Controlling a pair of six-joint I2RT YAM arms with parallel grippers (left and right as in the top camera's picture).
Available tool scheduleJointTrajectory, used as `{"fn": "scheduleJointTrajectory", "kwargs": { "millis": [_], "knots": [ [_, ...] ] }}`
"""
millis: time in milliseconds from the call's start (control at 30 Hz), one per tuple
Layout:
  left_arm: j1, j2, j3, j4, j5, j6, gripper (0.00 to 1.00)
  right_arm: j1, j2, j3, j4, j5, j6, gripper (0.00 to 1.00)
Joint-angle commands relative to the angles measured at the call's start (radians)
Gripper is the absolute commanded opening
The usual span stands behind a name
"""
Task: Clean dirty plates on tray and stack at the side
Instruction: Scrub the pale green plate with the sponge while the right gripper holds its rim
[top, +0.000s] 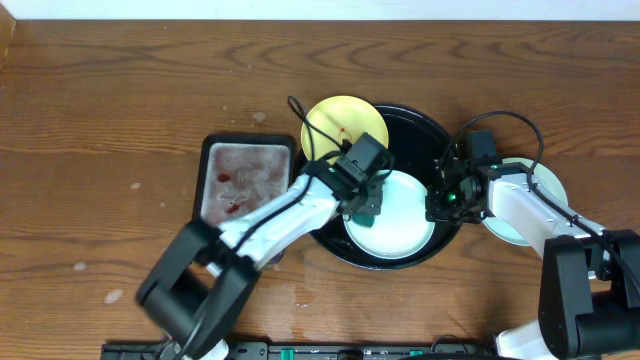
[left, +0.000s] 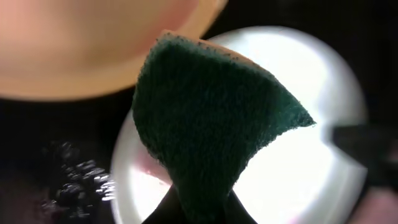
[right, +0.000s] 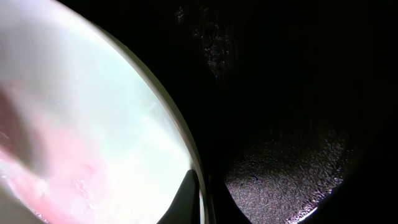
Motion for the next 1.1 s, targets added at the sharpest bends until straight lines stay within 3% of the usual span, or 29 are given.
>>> {"fn": "scheduleJointTrajectory", "kwargs": {
  "millis": [0, 400, 733, 1067],
  "knots": [
    [-0.013, -0.047, 0.001, 0.037, 0.036, 0.023, 0.07, 0.011, 0.059, -0.018, 0.015, 0.060, 0.016, 0.01],
    [-0.083, 0.129, -0.001, 0.181, 0.037, -0.041, 0.07, 0.011, 0.059, -0.018, 0.009, 0.060, 0.016, 0.01],
    [-0.040, 0.163, -0.001, 0.026, -0.065, -0.006, 0.07, 0.011, 0.059, -0.018, 0.006, 0.060, 0.016, 0.01],
    [0.074, 0.027, 0.000, -0.037, 0.165, 0.113, 0.08, 0.011, 0.059, -0.018, 0.005, 0.060, 0.016, 0.01]
  ]
}}
